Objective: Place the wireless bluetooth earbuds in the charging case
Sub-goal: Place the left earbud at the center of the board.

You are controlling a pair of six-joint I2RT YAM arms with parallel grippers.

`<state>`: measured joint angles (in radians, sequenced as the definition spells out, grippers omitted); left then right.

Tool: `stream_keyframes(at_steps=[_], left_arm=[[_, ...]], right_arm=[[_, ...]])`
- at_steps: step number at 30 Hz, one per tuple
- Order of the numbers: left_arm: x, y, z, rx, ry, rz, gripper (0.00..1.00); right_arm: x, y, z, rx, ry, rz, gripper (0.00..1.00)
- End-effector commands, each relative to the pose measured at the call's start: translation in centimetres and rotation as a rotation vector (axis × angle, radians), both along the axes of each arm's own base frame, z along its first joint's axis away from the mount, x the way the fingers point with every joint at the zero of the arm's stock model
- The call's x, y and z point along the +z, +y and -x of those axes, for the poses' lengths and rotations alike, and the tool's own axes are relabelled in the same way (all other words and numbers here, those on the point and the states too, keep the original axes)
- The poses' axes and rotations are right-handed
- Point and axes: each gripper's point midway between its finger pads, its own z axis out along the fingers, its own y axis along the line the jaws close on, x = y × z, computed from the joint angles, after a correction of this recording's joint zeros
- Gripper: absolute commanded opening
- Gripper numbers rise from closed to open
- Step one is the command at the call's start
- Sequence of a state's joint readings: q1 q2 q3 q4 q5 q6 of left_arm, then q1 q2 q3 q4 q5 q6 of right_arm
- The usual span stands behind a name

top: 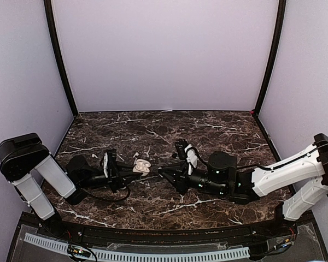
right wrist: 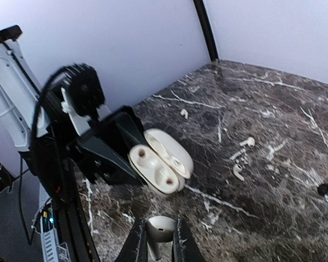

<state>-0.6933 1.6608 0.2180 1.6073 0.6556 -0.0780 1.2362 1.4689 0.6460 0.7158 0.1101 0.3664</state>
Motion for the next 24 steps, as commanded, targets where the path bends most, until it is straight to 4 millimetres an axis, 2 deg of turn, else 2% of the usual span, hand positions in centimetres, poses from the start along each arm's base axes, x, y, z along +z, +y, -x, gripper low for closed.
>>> stream_keyframes(at_steps=[1, 5, 13, 22, 24], left_arm=[[5.1, 1.1, -0.4, 0.089, -0.196, 0.138, 0.12], [5.0, 1.2, -0.9, 0.113, -0.187, 0.127, 0.12], [4.8, 1.1, -1.0, 0.117, -0.174, 0.123, 0.12], [4.5, 0.8, -1.2, 0.108, -0.157, 0.104, 0.12], [4.6, 0.9, -1.3, 0.117, -0.159, 0.104, 0.12]], right_arm=[[-5.0, -3.2, -0.9, -0.145, 0.150, 0.175, 0.08], [-8.7, -5.5, -0.7, -0.229, 0.287, 0.319, 0.08], [-14.1, -8.4, 0.6, -0.354, 0.528, 0.616, 0.11], [-15.8, -9.1, 0.5, -0.409, 0.568, 0.705, 0.19], [-16.9, -9.3, 0.5, -0.422, 0.566, 0.751, 0.19]])
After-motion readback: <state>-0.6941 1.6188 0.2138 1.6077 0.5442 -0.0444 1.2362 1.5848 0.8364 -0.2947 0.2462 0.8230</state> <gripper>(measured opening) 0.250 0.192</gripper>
